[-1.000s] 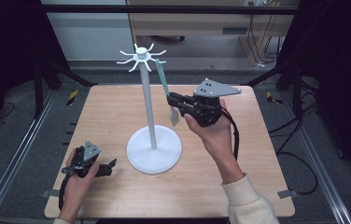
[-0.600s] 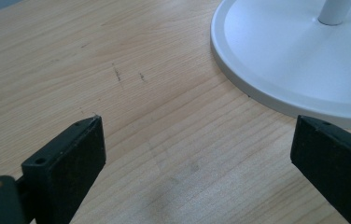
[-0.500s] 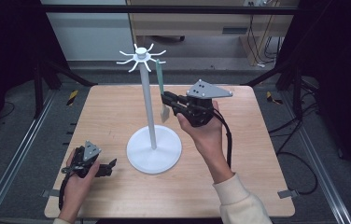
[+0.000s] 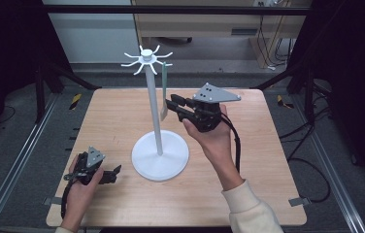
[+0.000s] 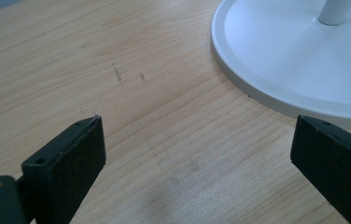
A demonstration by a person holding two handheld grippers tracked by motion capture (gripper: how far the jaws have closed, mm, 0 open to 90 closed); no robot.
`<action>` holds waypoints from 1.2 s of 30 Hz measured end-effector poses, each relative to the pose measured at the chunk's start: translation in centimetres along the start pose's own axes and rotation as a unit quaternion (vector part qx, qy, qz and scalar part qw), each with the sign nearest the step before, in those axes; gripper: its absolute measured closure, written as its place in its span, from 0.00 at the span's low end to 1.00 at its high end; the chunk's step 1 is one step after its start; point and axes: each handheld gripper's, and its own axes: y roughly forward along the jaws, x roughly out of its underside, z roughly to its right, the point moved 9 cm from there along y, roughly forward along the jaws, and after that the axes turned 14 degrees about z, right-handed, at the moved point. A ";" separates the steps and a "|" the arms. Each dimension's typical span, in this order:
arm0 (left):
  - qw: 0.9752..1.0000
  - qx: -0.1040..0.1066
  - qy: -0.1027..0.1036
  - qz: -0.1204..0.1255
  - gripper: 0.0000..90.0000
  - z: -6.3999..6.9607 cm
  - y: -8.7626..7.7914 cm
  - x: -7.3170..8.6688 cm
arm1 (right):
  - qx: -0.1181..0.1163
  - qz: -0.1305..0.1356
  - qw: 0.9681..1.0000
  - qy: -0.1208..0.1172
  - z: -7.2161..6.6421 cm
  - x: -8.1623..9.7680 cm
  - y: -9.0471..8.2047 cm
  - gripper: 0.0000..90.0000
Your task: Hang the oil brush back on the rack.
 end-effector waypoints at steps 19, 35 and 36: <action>1.000 -0.001 0.001 -0.001 0.03 0.0 0.2 0.1 | 0.050 -0.042 0.997 -0.045 1.1 0.7 -2.1 0.38; 1.000 -0.002 0.003 -0.003 0.03 0.0 0.1 0.1 | 0.114 -0.104 0.988 -0.023 5.0 5.6 -5.3 0.17; 1.000 -0.002 0.003 -0.003 0.03 0.0 0.1 0.1 | 0.116 -0.108 0.987 -0.024 5.2 6.1 -5.6 0.16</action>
